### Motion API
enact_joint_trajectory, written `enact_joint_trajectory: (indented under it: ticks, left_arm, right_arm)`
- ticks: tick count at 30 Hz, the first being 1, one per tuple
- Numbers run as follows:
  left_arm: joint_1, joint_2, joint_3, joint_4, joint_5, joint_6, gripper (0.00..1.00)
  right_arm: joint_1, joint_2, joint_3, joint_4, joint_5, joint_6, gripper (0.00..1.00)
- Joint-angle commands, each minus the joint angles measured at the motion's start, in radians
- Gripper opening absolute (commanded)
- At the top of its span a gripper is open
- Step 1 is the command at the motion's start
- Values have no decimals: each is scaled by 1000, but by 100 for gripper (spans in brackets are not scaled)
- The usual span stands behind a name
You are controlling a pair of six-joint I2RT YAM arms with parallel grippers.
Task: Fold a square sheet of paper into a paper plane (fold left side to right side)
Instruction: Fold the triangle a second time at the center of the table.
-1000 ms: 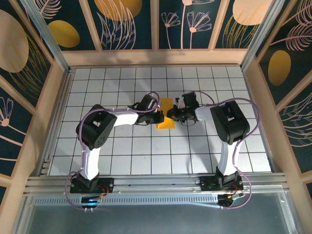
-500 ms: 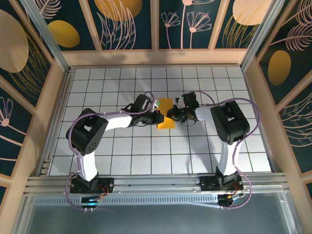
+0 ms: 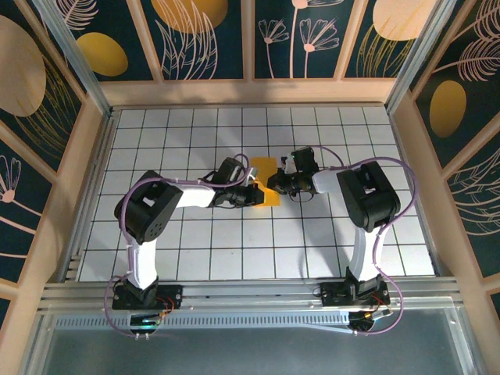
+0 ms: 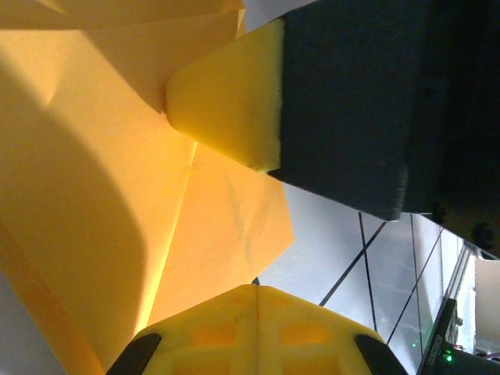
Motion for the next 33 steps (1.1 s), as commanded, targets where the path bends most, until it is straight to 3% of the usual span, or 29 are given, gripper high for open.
enact_joint_trajectory:
  ticks: [1, 33]
  left_arm:
    - [-4, 23, 24, 22, 4, -14, 0]
    - [-4, 2, 8, 69, -55, -38, 0]
  right_arm:
    - [15, 35, -9, -119, 70, -18, 0]
    - [15, 42, -11, -132, 84, -30, 0]
